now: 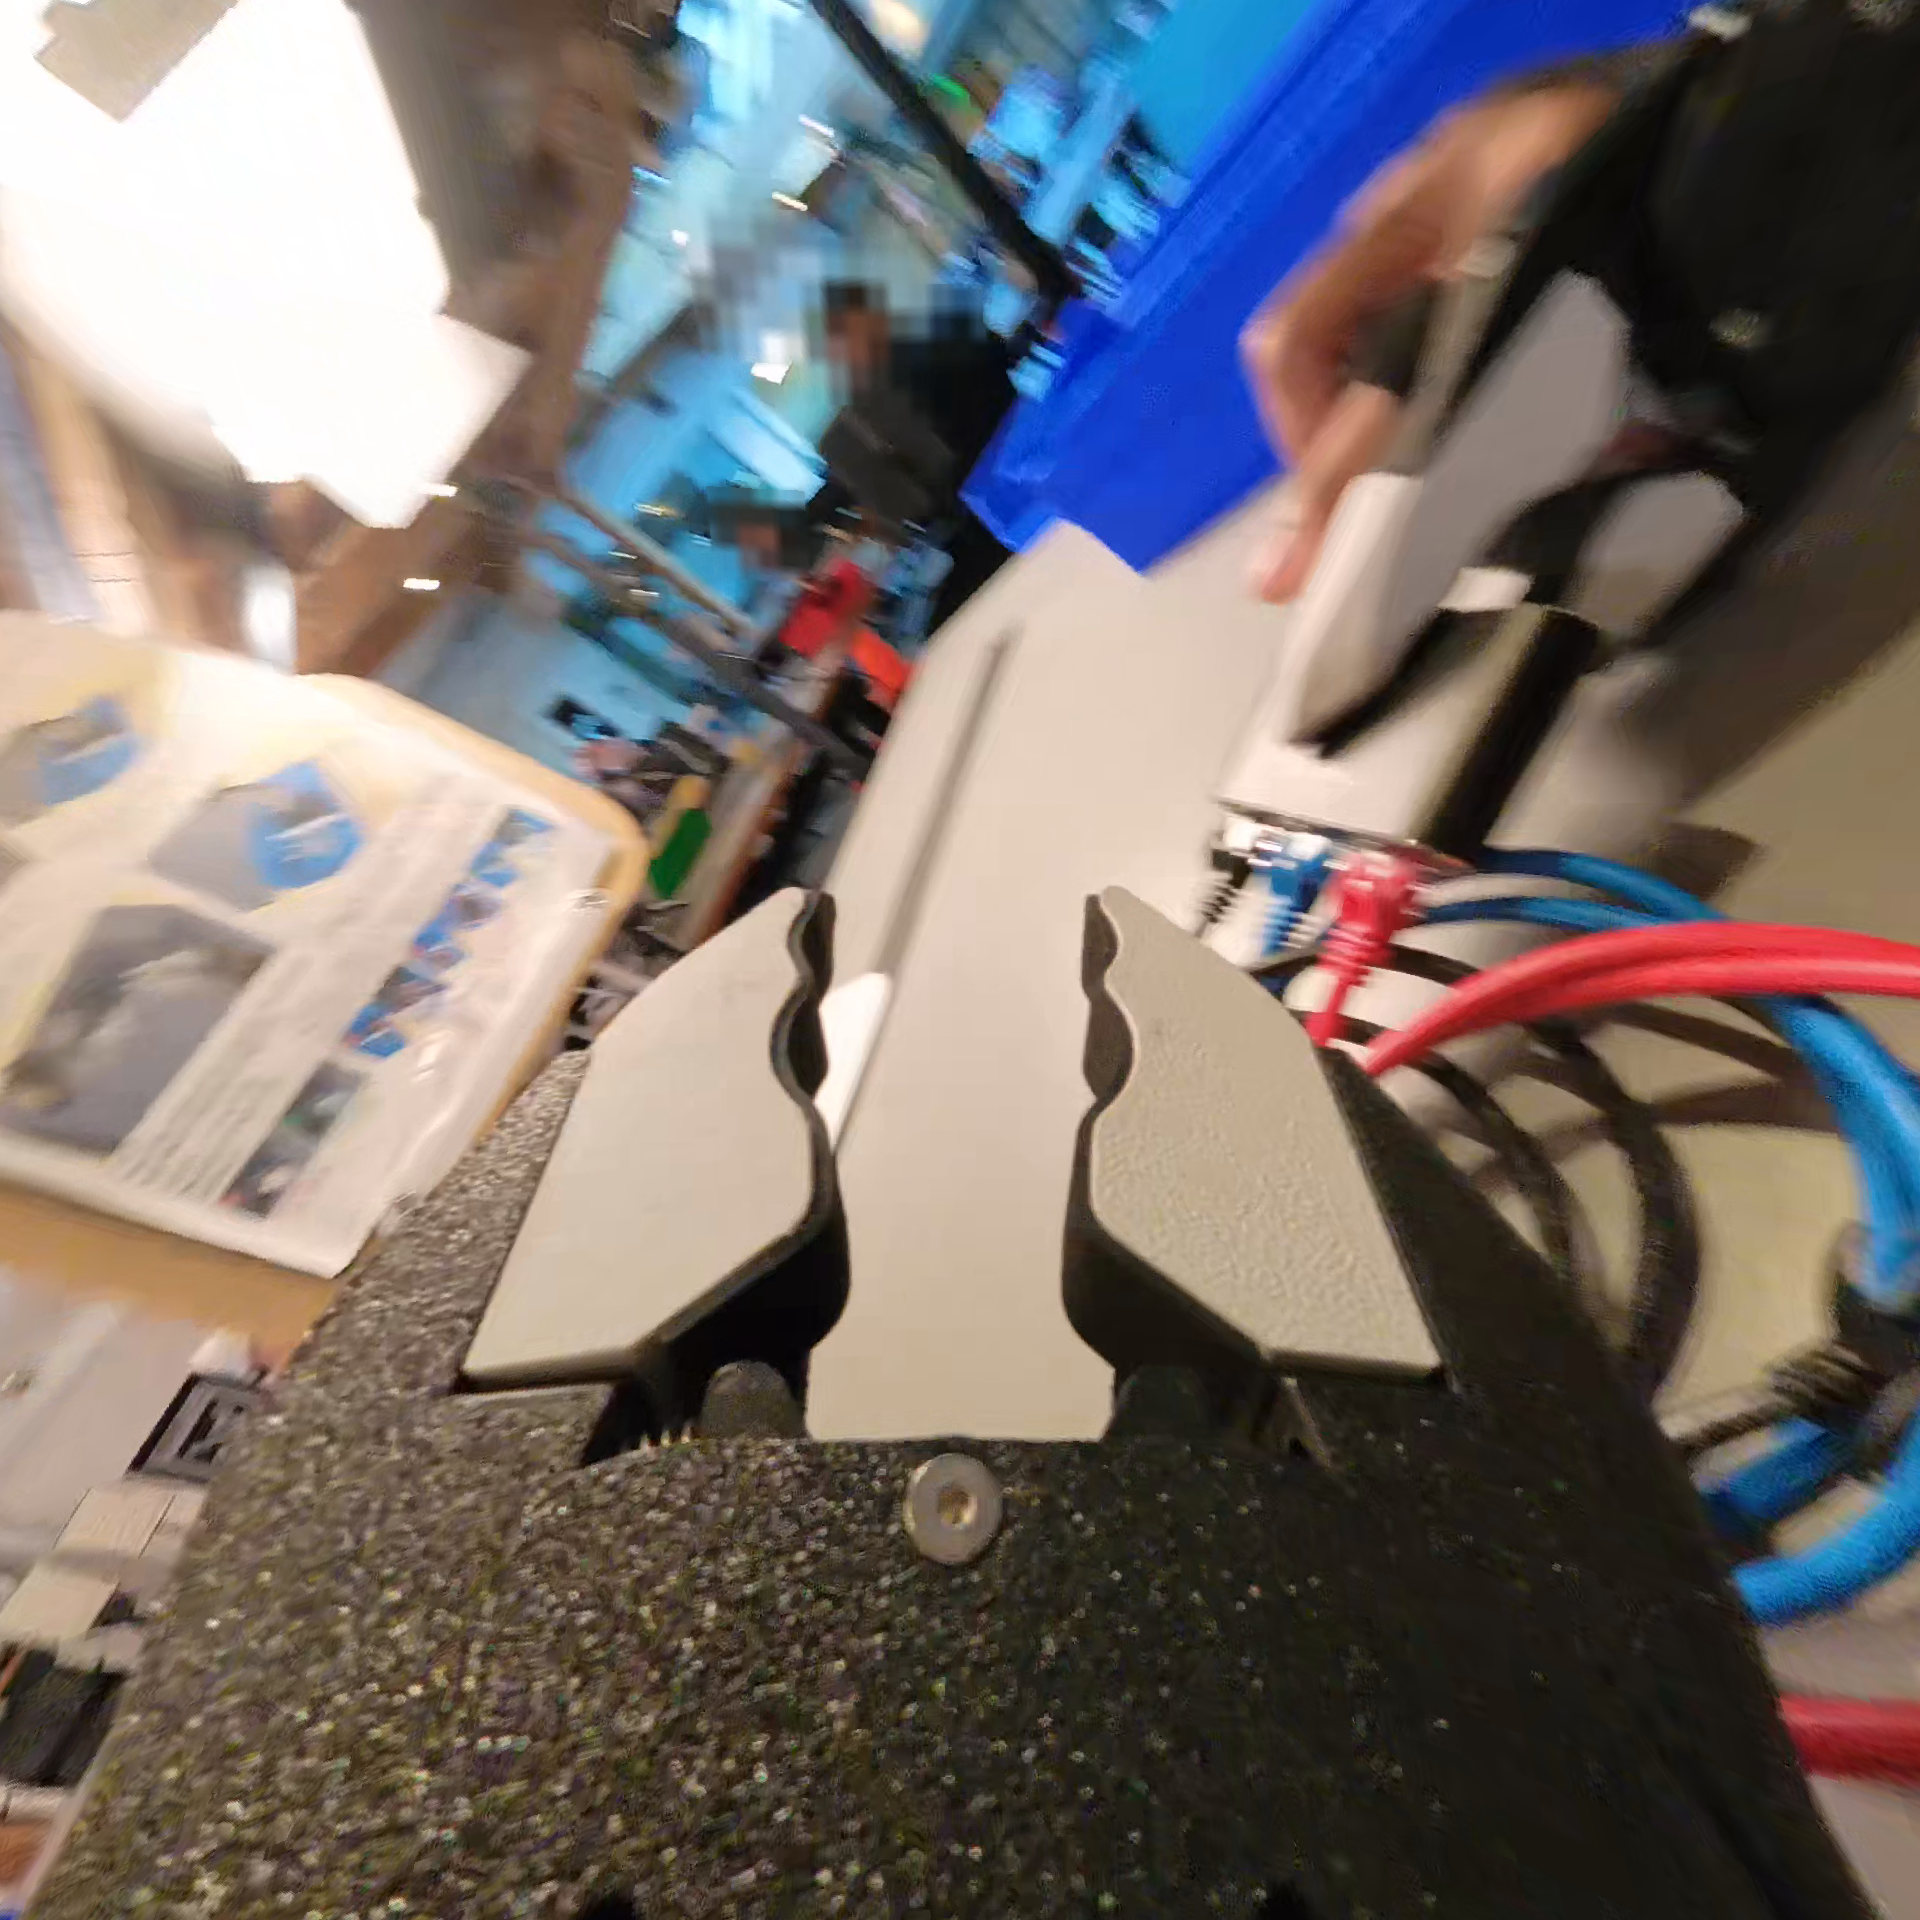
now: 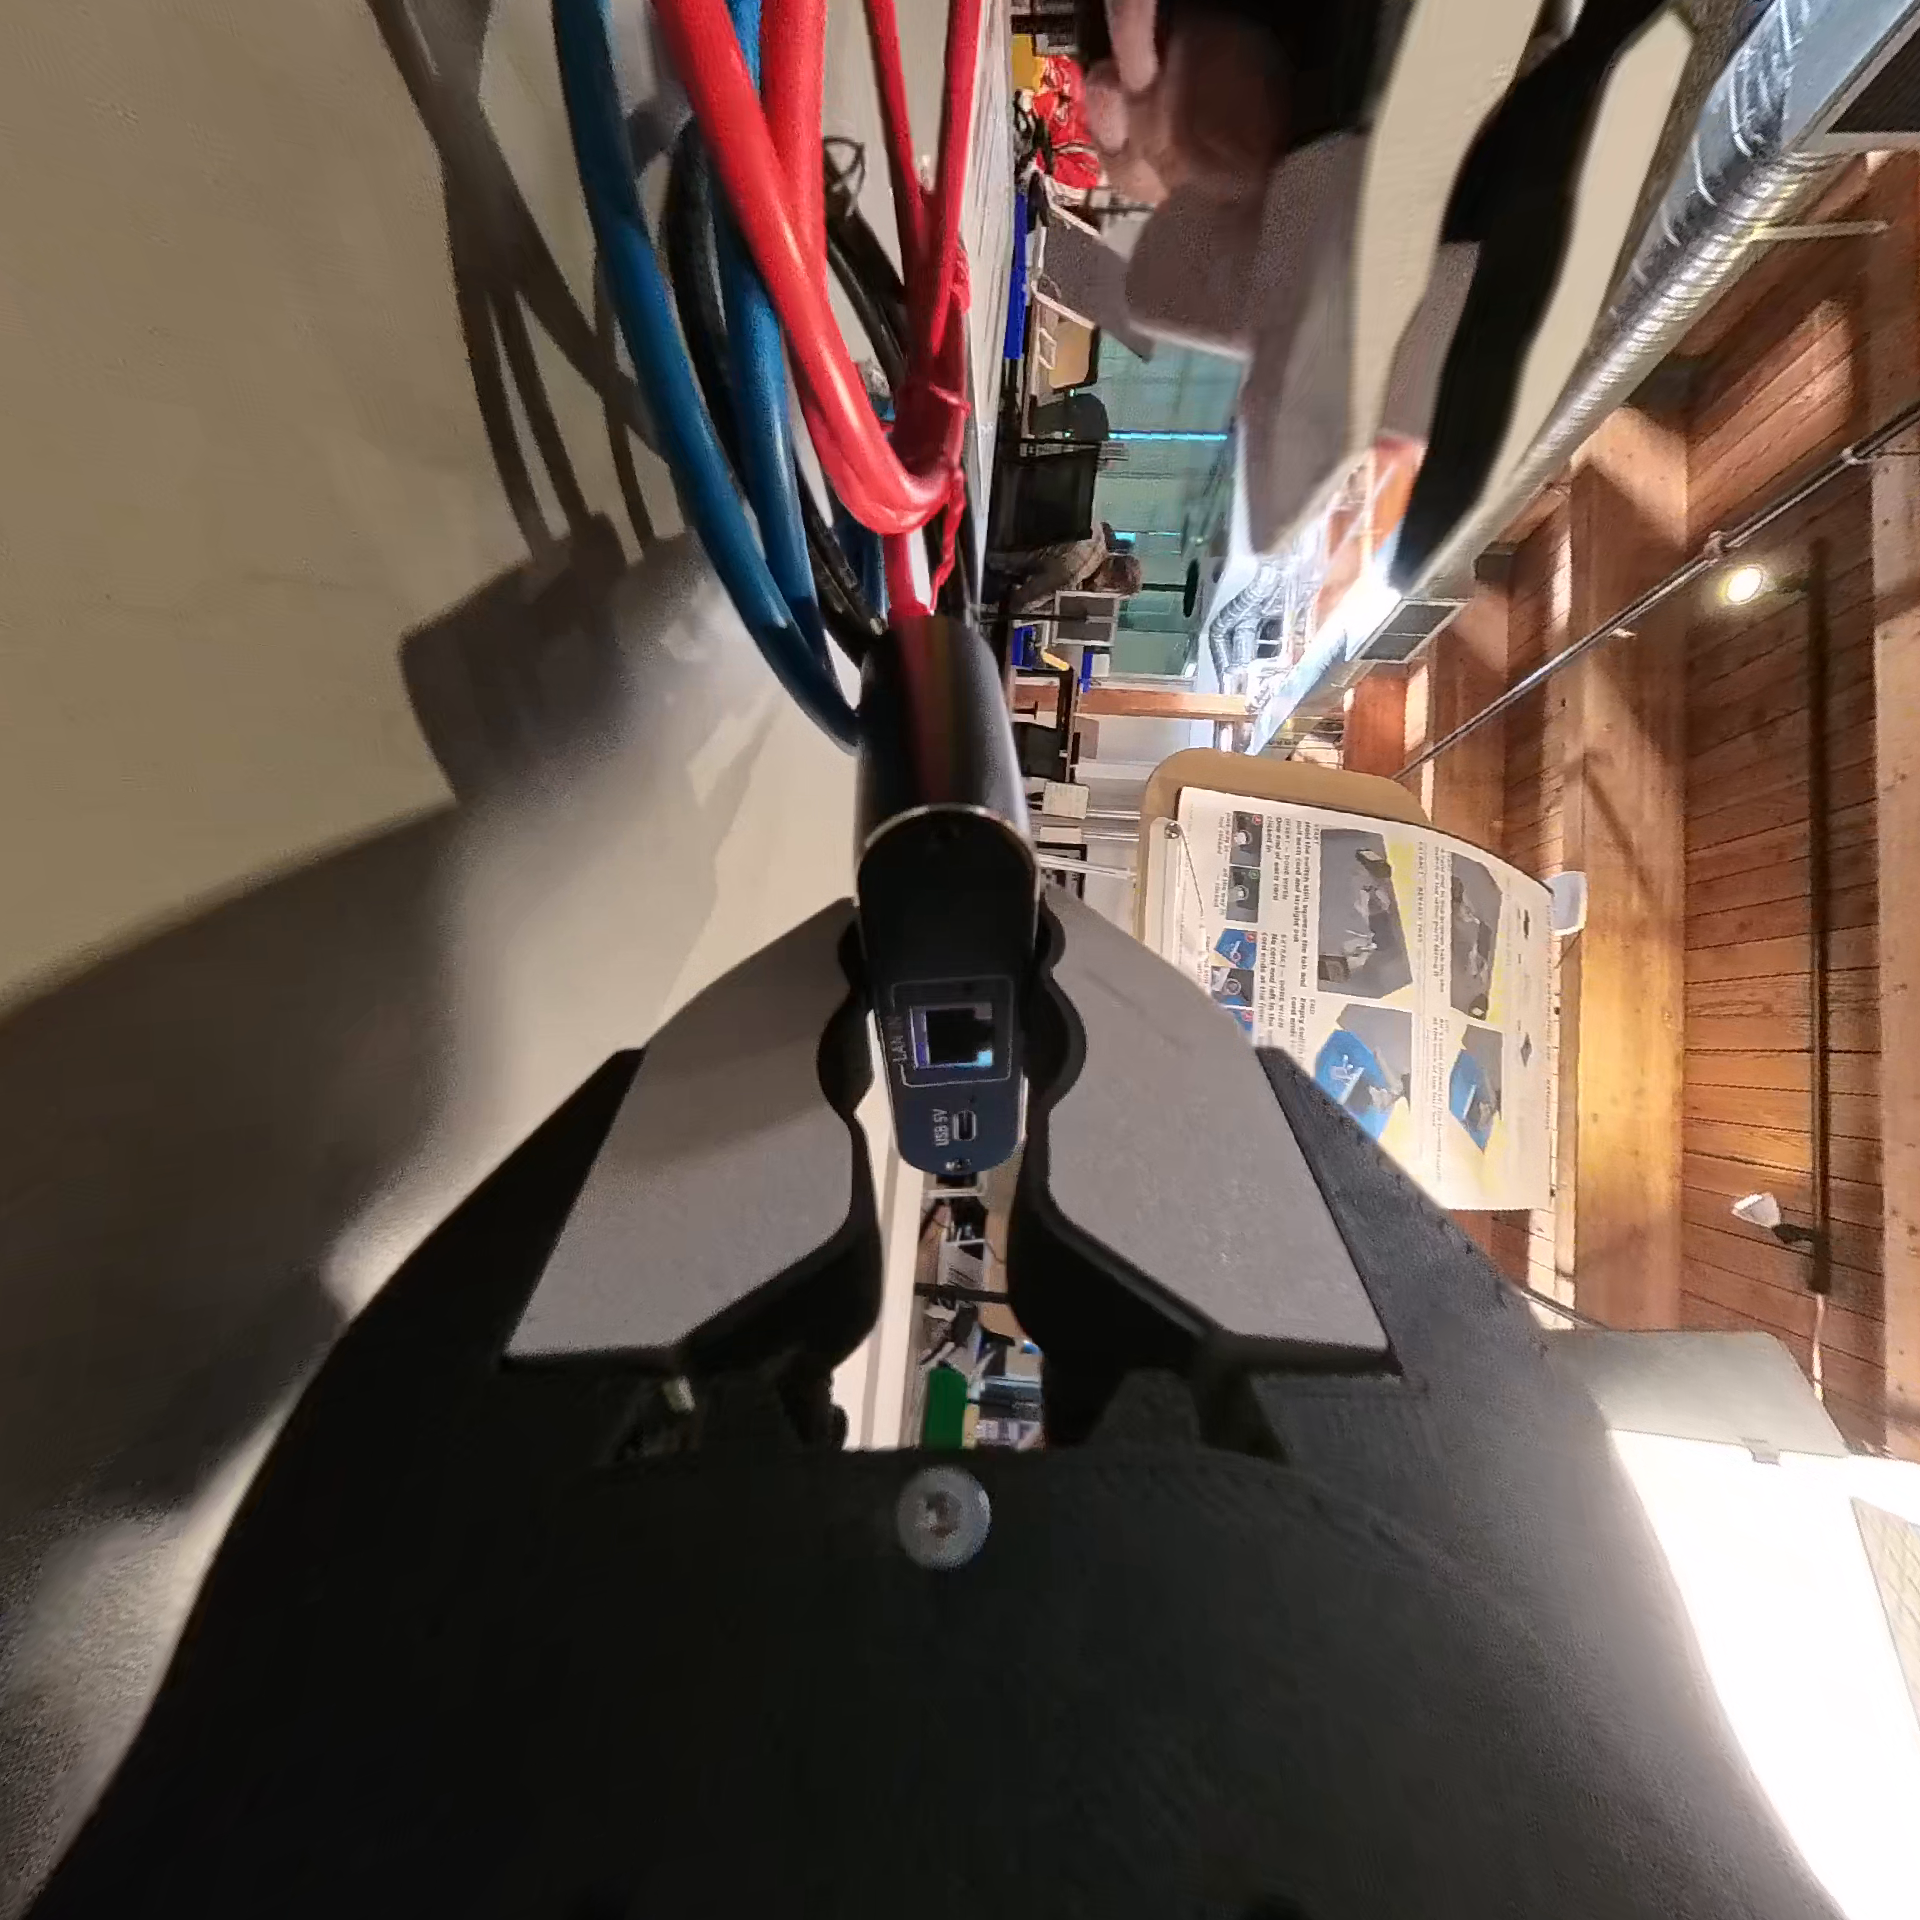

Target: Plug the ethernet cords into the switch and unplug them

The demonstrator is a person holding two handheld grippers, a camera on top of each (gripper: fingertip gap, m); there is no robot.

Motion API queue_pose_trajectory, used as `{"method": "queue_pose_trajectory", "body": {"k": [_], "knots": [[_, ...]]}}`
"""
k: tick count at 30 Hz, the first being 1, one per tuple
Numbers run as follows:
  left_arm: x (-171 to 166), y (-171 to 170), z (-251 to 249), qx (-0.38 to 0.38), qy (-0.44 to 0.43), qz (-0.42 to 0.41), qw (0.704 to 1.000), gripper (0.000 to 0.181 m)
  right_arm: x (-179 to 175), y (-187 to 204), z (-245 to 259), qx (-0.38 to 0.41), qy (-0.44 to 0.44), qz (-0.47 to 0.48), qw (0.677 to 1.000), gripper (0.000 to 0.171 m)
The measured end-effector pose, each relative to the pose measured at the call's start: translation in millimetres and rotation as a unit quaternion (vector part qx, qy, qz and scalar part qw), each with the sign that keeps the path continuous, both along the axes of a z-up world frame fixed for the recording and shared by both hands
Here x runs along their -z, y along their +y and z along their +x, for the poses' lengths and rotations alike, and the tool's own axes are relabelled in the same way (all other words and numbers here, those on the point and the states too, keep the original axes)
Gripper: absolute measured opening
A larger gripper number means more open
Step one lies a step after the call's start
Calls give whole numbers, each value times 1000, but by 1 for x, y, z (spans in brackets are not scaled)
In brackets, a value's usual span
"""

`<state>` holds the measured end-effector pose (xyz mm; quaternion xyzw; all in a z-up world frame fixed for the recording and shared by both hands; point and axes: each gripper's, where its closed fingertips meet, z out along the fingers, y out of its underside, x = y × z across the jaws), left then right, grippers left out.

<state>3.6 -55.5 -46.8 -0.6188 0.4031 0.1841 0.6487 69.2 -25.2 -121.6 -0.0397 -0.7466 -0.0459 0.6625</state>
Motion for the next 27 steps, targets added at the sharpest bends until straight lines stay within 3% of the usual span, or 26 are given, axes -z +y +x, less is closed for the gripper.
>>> {"method": "queue_pose_trajectory", "body": {"k": [2, 6, 11, 17, 23, 27], "knots": [[-15, -1, -25, -37, -42, 40, 998, 51, -4, -1, 1, 1, 11, 8, 1000, 26], [-14, -2, -79, -129, -72, 61, 987, 49, -12, -3, 3, 8, 30, 19, 999, 26], [0, -6, -111, -165, -115, 35, 979, 8, -25, 4, 14, 35, 44, 33, 998, 26], [14, -1, -124, -190, -139, 12, 972, 0, -87, 31, 52, 118, 111, 26, 986, 26], [43, 10, -119, -200, -128, -46, 970, 0, -178, 103, 134, 286, 161, 39, 944, 26], [50, 12, -115, -200, -122, -65, 970, 0, -194, 181, 221, 433, 157, 17, 887, 26]]}}
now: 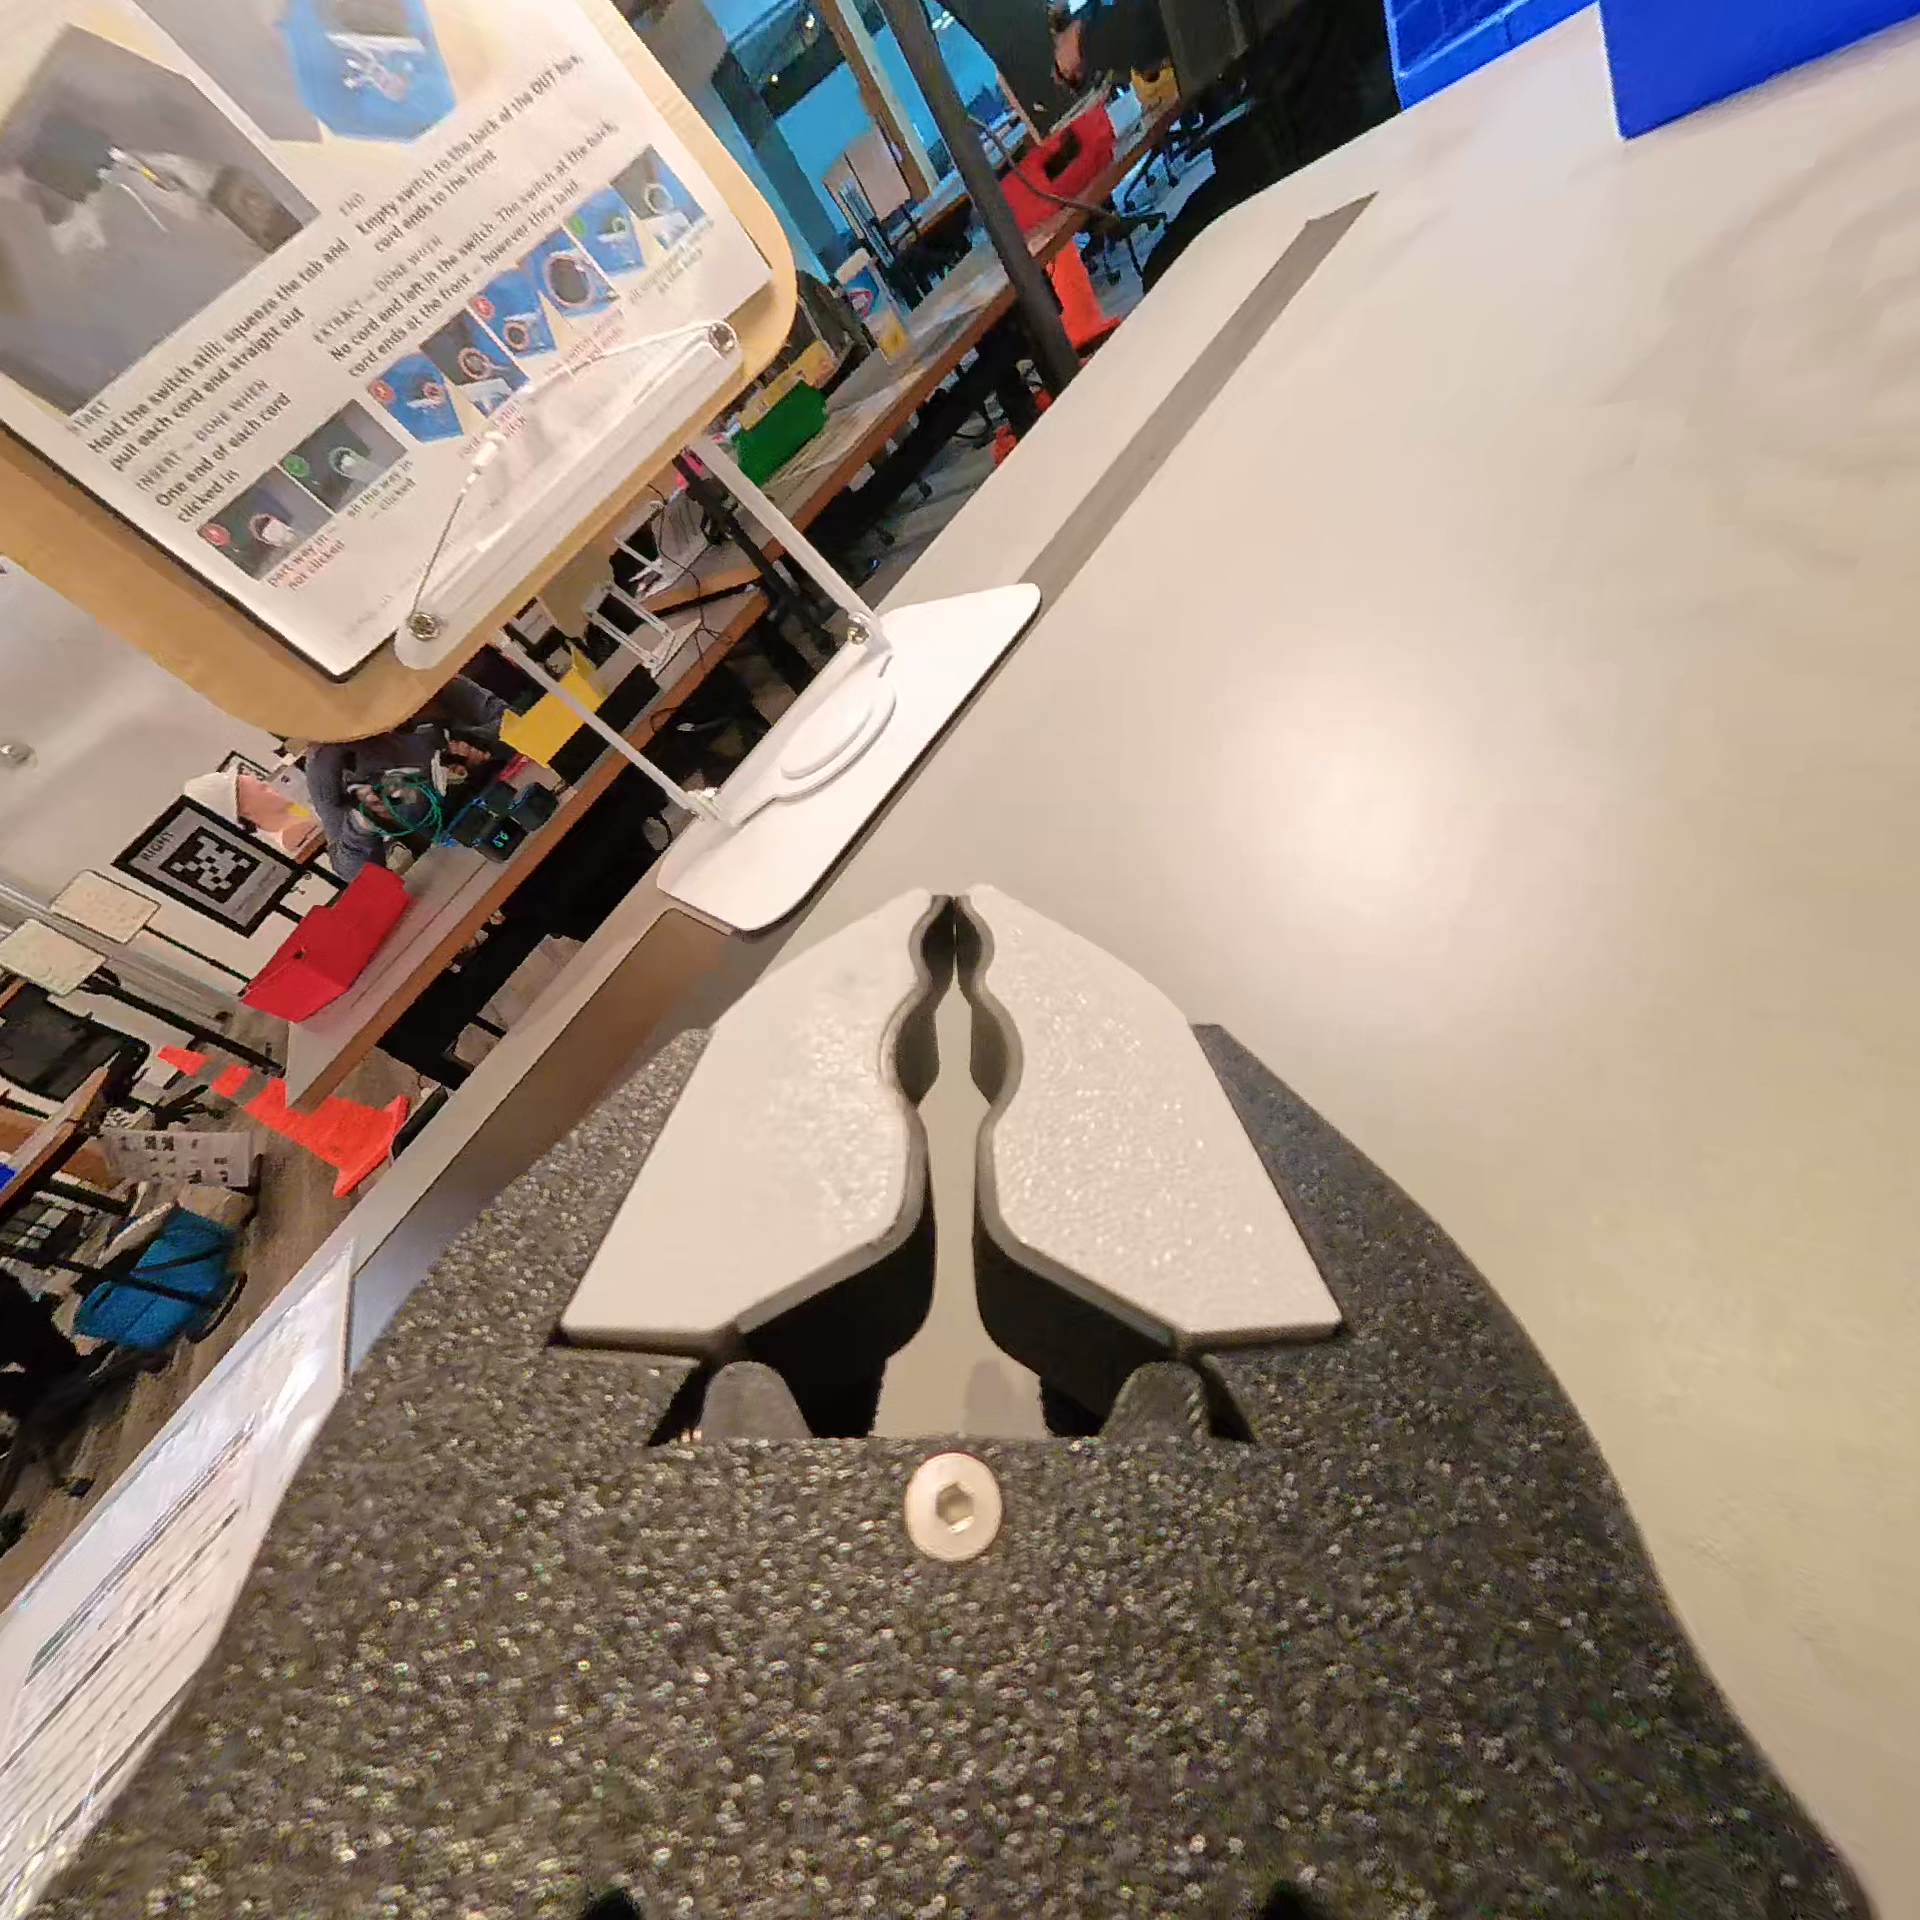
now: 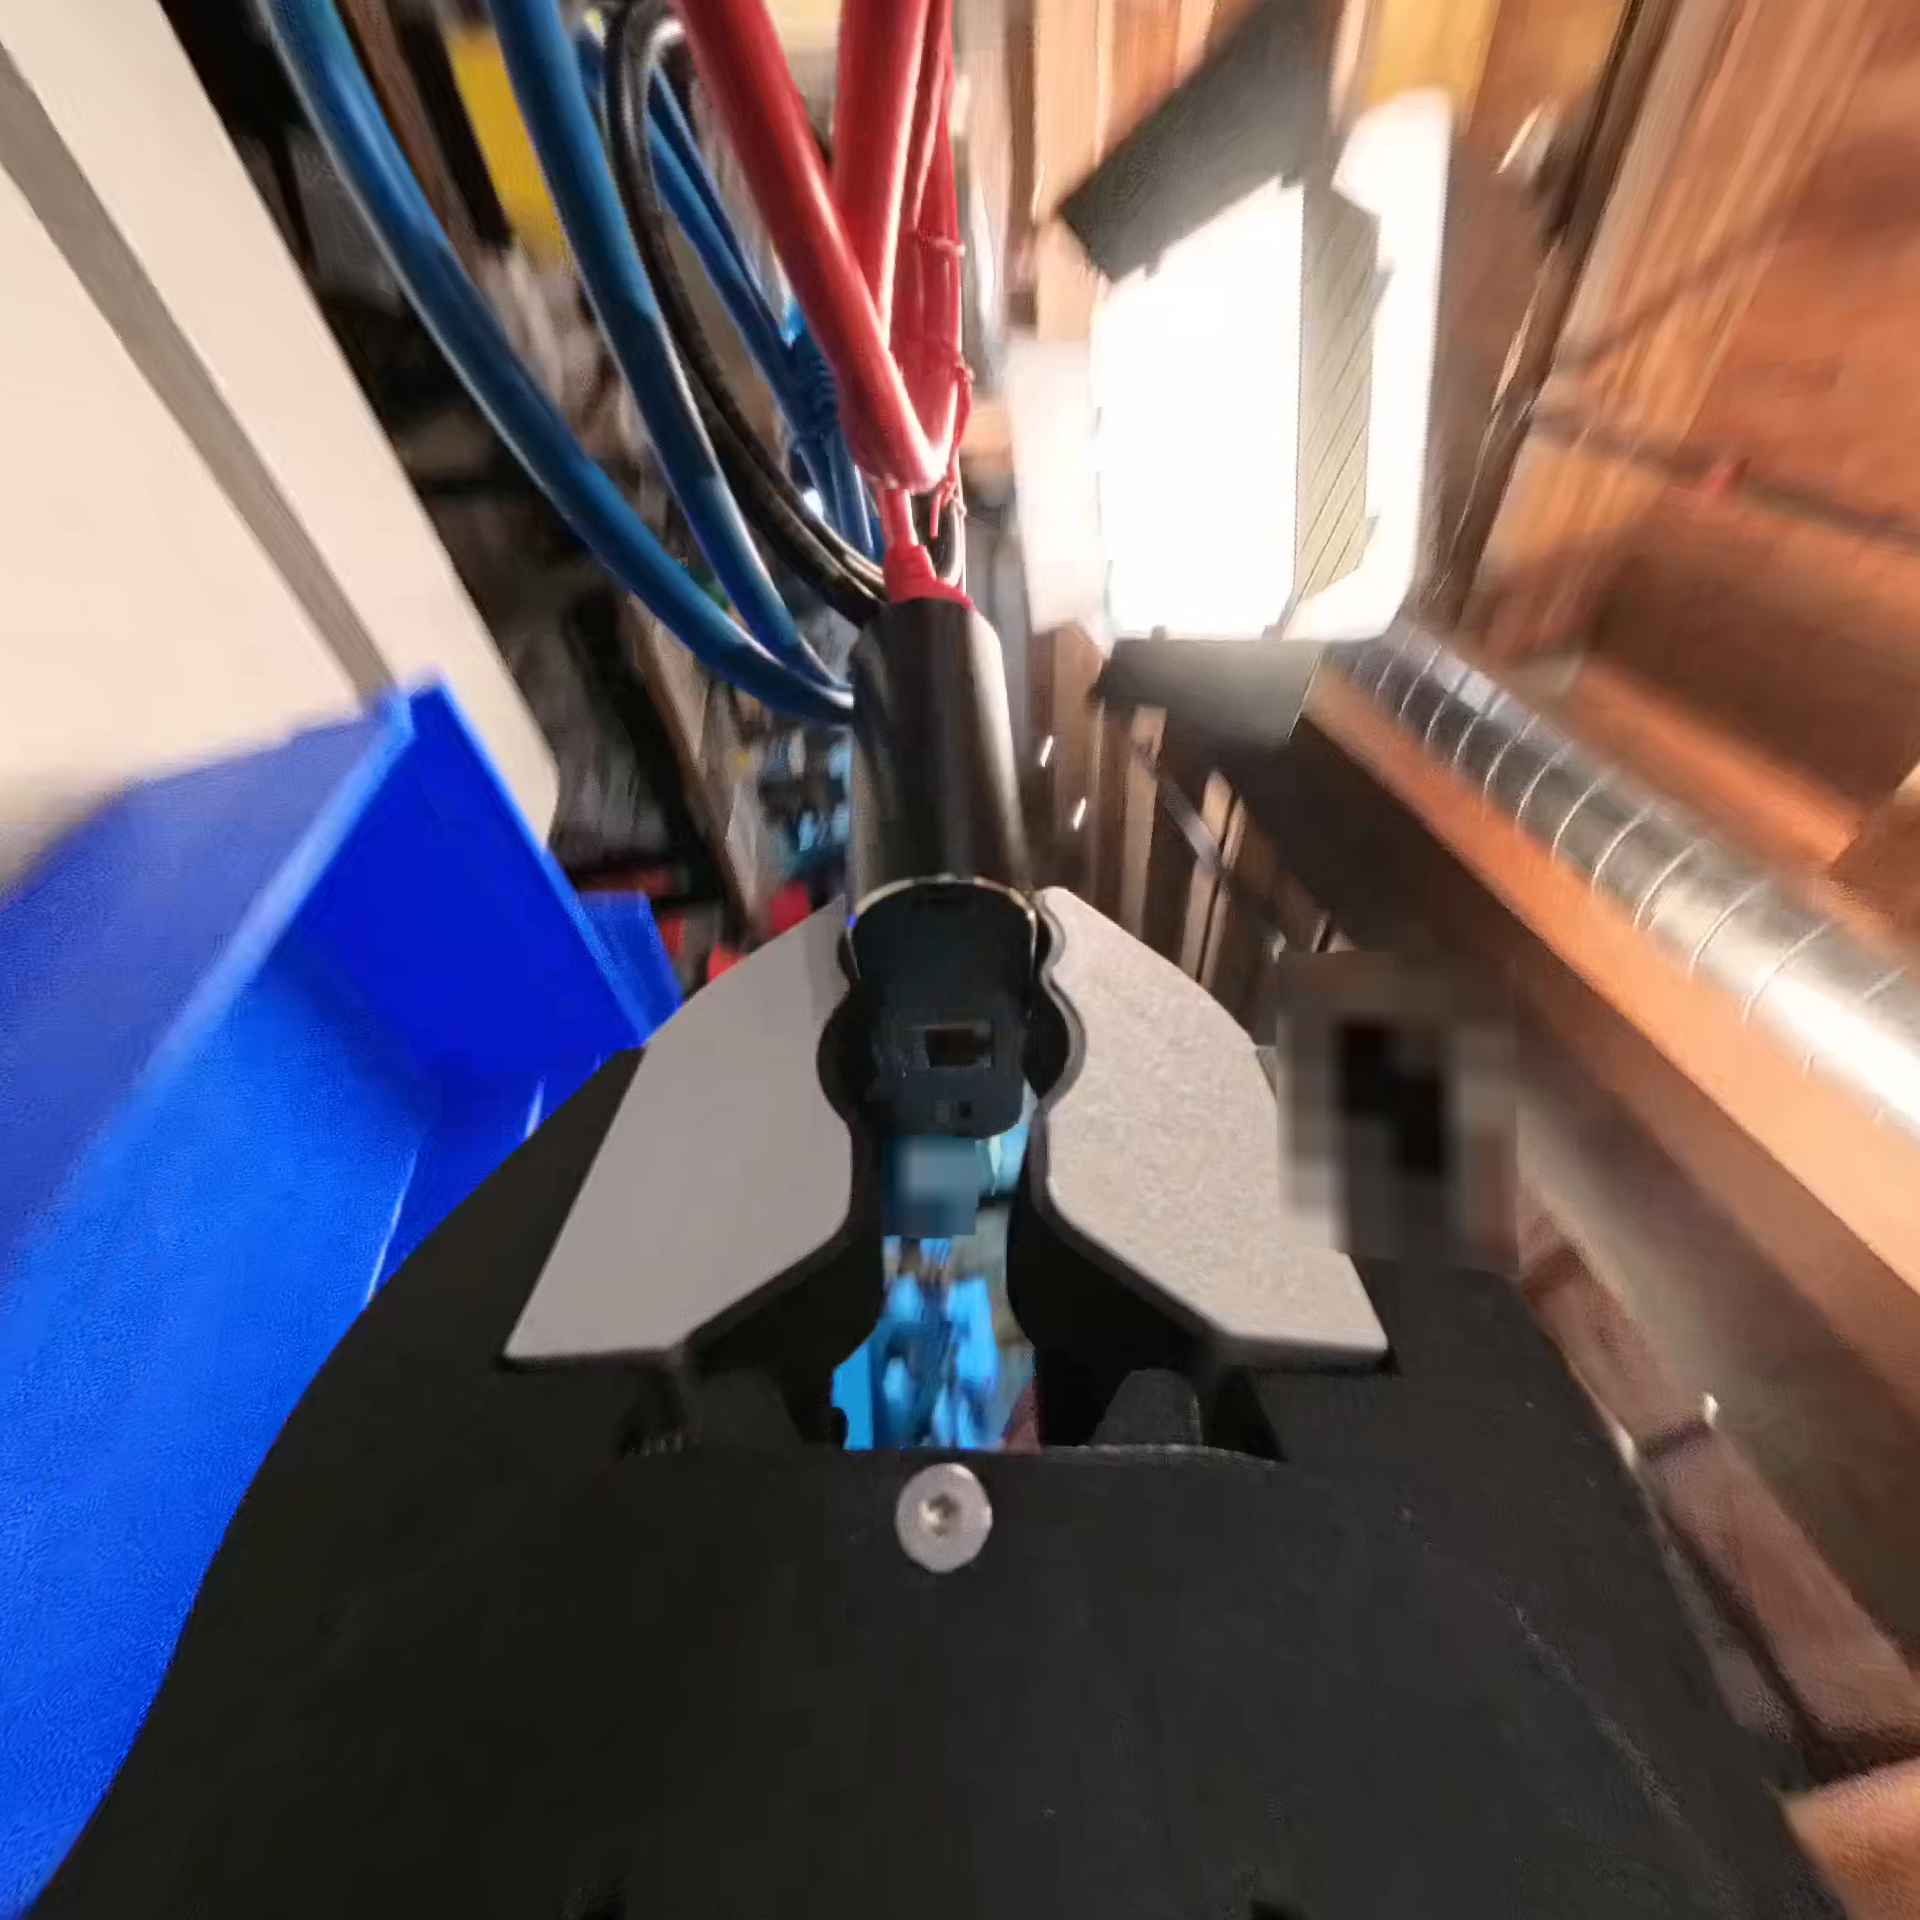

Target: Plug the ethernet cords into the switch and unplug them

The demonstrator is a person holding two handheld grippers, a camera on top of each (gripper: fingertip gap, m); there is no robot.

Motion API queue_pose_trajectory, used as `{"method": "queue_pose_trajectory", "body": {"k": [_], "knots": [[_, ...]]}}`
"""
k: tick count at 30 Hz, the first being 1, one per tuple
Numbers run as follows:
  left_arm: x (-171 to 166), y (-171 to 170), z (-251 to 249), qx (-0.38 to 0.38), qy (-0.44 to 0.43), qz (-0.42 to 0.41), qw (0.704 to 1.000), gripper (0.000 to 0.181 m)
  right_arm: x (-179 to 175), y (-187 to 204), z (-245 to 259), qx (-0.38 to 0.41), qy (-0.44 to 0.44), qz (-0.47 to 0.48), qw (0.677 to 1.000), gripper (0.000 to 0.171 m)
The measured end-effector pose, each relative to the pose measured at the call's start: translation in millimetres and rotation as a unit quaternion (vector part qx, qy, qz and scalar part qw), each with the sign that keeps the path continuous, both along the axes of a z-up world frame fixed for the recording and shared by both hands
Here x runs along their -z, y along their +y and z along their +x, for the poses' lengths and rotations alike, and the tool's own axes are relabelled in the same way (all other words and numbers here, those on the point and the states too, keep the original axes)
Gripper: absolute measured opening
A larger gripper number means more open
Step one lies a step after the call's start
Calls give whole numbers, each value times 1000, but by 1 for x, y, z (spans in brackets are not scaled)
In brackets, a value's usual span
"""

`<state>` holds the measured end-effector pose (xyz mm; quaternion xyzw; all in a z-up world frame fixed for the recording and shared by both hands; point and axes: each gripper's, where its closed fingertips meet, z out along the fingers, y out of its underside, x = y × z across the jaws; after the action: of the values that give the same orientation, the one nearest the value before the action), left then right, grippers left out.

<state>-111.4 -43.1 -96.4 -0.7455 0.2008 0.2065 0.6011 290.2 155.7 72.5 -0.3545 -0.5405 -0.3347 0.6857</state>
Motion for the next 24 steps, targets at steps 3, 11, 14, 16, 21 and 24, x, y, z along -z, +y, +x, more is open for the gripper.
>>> {"method": "queue_pose_trajectory", "body": {"k": [3, 11, 14, 16, 21, 24], "knots": [[3, 2, 4, 7, -1, -8, 1000, 0, 29, 56, 63, 105, 31, -93, 990, 26], [4, 0, 13, 15, 4, -16, 1000, 0, 126, 90, 98, 220, -22, -174, 960, 26], [3, -1, 11, 12, 0, -13, 1000, 0, 133, 80, 82, 192, -52, -154, 968, 25], [4, -1, 10, 13, -1, -15, 1000, 0, 141, 75, 73, 171, -84, -155, 969, 25], [9, 1, 14, 23, 0, -24, 999, 1, 166, 65, 62, 98, -130, -184, 969, 34], [13, 2, 16, 29, -5, -36, 999, 8, 160, 67, 73, 92, -79, -259, 958, 49]]}}
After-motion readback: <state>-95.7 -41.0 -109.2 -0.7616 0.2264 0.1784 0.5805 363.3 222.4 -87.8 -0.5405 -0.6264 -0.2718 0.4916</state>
